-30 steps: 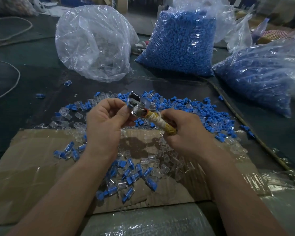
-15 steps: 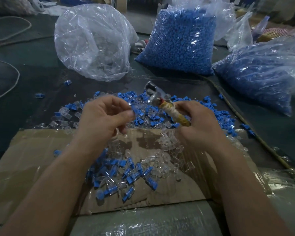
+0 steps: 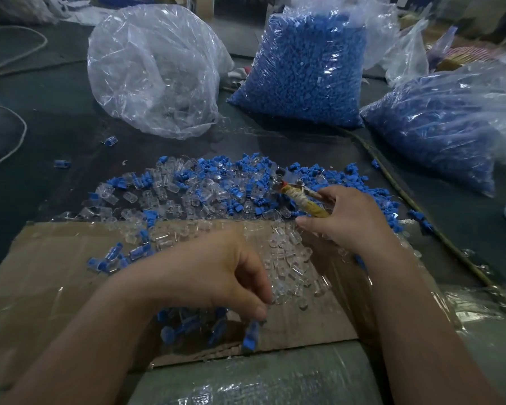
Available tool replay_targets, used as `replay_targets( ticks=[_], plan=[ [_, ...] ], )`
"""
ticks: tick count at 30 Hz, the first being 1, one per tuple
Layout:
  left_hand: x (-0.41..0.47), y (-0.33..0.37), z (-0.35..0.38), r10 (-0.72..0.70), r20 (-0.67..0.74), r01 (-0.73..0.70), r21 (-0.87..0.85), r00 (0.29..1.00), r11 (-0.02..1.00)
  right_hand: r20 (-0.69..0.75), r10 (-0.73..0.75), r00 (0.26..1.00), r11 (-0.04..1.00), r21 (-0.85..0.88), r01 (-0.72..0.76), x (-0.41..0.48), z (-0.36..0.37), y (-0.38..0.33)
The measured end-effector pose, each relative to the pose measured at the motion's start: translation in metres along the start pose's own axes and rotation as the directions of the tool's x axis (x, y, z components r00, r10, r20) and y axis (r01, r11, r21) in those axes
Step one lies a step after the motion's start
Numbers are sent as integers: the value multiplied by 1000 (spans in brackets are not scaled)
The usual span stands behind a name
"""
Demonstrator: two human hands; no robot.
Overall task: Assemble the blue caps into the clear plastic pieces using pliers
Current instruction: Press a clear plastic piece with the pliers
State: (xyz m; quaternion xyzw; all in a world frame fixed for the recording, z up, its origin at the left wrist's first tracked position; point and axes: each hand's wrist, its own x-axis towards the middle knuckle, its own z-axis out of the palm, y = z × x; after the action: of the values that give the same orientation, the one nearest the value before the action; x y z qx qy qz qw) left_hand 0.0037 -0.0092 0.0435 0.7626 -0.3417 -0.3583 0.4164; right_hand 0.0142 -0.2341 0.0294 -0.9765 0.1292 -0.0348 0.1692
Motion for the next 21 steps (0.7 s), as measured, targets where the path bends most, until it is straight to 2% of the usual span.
replay_targets(
  ticks=[3, 6, 8, 11, 13, 15, 21],
  plan=[
    [0, 2, -1, 13, -96, -15, -25, 995, 1000, 15, 45, 999, 999, 19, -46, 2, 1, 2],
    [2, 0, -4, 14, -314, -38, -69, 949, 997, 18, 67, 998, 998, 11, -67, 3, 2, 3],
    [4, -4, -6, -17, -504, -42, -105, 864, 994, 20, 83, 996, 996, 10, -83, 3, 3, 3],
    [8, -12, -10, -42, -713, 18, -41, 700, 999, 24, 119, 993, 993, -10, -119, 3, 3, 4],
    [9, -15, -12, -45, -777, 51, -17, 628, 999, 33, 137, 990, 989, -52, -136, 3, 3, 4],
    [10, -17, -13, -52, -804, 53, -25, 592, 998, 44, 138, 989, 989, -66, -135, 4, 3, 4],
    [12, -19, -13, -47, -816, 56, -18, 575, 998, 124, 143, 982, 985, -111, -129, 3, 3, 2]
  ],
)
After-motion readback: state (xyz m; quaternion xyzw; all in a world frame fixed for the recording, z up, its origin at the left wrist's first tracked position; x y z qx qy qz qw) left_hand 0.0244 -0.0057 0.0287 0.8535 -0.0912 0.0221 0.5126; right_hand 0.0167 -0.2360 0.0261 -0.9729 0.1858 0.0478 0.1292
